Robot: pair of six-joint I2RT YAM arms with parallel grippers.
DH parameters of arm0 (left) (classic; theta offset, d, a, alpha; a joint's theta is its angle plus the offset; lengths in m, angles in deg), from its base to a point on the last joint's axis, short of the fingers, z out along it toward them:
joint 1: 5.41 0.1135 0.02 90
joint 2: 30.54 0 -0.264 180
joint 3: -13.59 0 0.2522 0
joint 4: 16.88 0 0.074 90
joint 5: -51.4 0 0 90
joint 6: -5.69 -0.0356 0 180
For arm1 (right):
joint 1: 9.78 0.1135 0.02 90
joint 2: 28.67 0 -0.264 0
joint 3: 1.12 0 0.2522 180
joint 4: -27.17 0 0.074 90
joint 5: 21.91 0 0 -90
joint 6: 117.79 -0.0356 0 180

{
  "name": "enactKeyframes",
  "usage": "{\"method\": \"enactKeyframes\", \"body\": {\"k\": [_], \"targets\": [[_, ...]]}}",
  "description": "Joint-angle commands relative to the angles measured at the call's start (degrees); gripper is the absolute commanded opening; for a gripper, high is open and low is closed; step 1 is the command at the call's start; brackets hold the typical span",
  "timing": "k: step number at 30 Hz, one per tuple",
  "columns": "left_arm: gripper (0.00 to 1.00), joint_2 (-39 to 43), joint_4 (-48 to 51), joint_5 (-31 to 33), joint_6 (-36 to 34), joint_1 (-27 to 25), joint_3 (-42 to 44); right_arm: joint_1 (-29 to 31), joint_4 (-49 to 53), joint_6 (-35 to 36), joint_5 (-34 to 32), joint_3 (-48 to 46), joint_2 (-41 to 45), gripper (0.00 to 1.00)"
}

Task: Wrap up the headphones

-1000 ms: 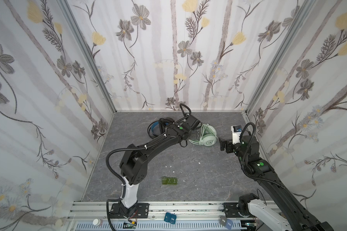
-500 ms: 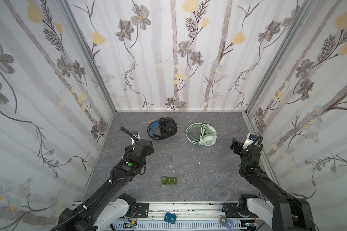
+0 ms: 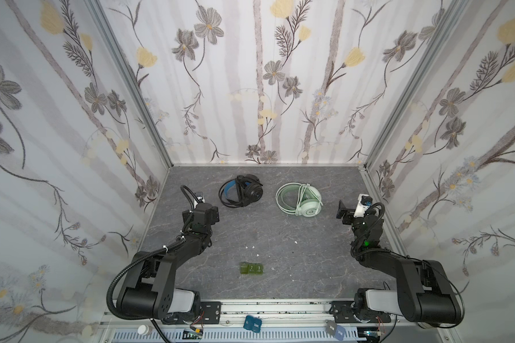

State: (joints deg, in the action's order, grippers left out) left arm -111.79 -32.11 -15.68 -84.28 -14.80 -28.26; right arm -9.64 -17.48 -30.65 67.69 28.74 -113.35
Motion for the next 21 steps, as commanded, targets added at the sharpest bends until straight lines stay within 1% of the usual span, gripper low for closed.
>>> {"method": "enactKeyframes", "body": {"k": [1, 2, 3, 4, 5, 6, 7, 8, 9, 10, 11, 12, 13, 20, 21], "targets": [[1.0, -4.11, -15.18, -8.99, -4.22, 2.25, 3.38, -0.21, -21.24, 0.22, -2.2, -5.73, -2.66, 1.0], [1.0, -5.61, -17.82, -8.77, -3.54, 2.91, 3.44, -0.47, -17.7, 0.1, -2.17, -5.38, -2.12, 1.0], [1.0, -5.77, -15.5, -8.62, -1.56, 4.12, 2.58, -0.27, -11.61, 0.36, -2.7, -3.53, -0.56, 1.0], [1.0, -6.83, -17.15, -9.92, 0.19, 5.91, 2.69, 0.01, -13.76, 0.48, -3.47, -3.41, -1.23, 1.0], [1.0, -6.51, -16.45, -13.49, 2.1, 8.09, 3.06, 0.03, -18.14, 0.49, -3.43, -4.45, -2.84, 1.0], [1.0, -6.86, -18.34, -14.84, 2.8, 9.06, 4.19, 0.04, -16.5, 0.6, -3.51, -4.33, -2.57, 1.0], [1.0, -8.27, -23.18, -14.21, 2.36, 8.86, 6.01, 0.06, -13.36, 0.47, -3.58, -3.46, -1.65, 1.0], [1.0, -9.38, -26.24, -11.97, 1.74, 7.83, 6.56, 0.09, -13.1, 0.47, -3.56, -3.3, -1.38, 1.0], [1.0, -8.47, -23.34, -11.96, 2.06, 7.72, 6.15, 0.09, -14.89, 0.64, -3.54, -3.73, -1.74, 1.0], [1.0, -9.17, -25.51, -11.64, 1.63, 7.72, 6.49, 0.17, -17.11, 0.79, -3.47, -4.56, -2.08, 1.0], [1.0, -8.9, -25.35, -11.82, 1.51, 7.47, 6.61, 0.2, -17.5, 0.83, -3.47, -4.78, -2.11, 1.0], [1.0, -8.44, -23.92, -12.78, 1.47, 7.51, 6.41, 0.25, -16.91, 0.95, -3.3, -4.76, -1.83, 1.0], [1.0, -9.06, -25.34, -12.83, 1.18, 7.54, 6.42, 0.23, -16.49, 1.05, -3.31, -4.67, -1.71, 1.0], [1.0, -8.87, -24.52, -13.39, 0.54, 7.04, 6.28, 0.77, -16.32, 1.45, -4.15, -4.32, -1.98, 1.0], [1.0, -9.02, -24.03, -15.32, 0.88, 7.9, 5.76, 0.75, -16.31, 1.42, -4.17, -4.32, -1.98, 1.0]]}}
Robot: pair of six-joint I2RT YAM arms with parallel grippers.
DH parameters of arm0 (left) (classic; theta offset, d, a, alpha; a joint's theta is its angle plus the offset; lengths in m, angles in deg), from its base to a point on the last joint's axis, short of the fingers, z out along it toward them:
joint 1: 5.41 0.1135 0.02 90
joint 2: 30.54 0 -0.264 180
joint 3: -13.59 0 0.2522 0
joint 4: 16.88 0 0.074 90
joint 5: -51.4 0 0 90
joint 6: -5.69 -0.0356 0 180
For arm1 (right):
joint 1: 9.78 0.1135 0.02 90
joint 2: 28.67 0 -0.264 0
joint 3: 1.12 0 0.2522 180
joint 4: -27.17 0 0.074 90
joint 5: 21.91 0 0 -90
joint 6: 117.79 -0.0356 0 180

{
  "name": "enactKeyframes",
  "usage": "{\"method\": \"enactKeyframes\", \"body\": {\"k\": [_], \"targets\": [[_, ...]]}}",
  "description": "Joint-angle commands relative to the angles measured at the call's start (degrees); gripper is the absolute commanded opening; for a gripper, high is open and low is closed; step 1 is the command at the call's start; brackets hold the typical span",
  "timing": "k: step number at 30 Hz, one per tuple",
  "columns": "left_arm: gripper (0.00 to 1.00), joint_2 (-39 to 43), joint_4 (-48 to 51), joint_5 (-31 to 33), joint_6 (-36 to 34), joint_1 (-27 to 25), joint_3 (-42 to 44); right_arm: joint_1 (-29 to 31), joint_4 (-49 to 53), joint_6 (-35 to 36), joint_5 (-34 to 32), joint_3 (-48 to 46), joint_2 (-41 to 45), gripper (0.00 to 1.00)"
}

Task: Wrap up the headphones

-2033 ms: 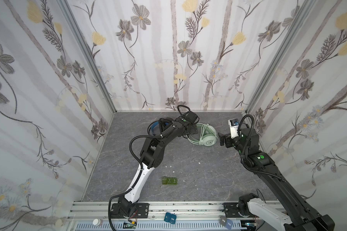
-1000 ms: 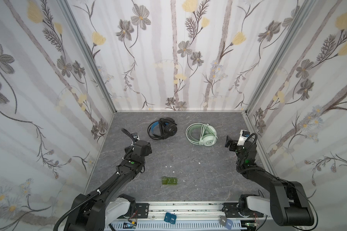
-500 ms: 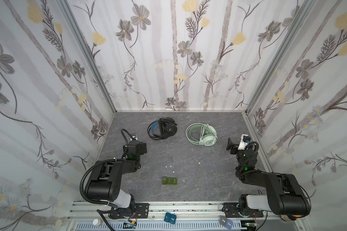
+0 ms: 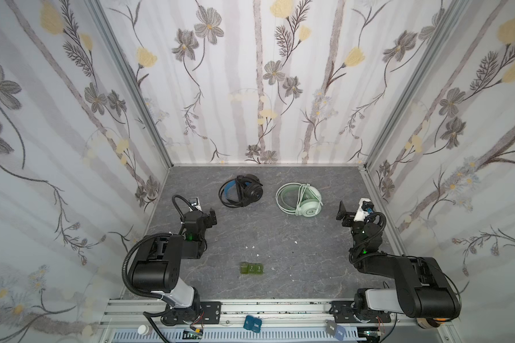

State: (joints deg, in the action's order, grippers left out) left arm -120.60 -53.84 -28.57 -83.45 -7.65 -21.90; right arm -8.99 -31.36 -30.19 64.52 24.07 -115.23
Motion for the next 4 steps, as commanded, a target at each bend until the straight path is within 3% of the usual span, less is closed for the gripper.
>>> {"method": "enactKeyframes", "body": {"k": [1, 4], "targets": [[1.0, 0.11, -1.25, -3.6, 0.46, 1.42, -0.68, 0.13, -2.42, 0.92, -1.0, 0.37, -0.1, 1.0], [1.0, 0.1, -1.95, -3.18, 0.35, 1.21, -0.42, 0.17, -2.63, 0.98, -1.0, 0.23, -0.01, 1.0]]}}
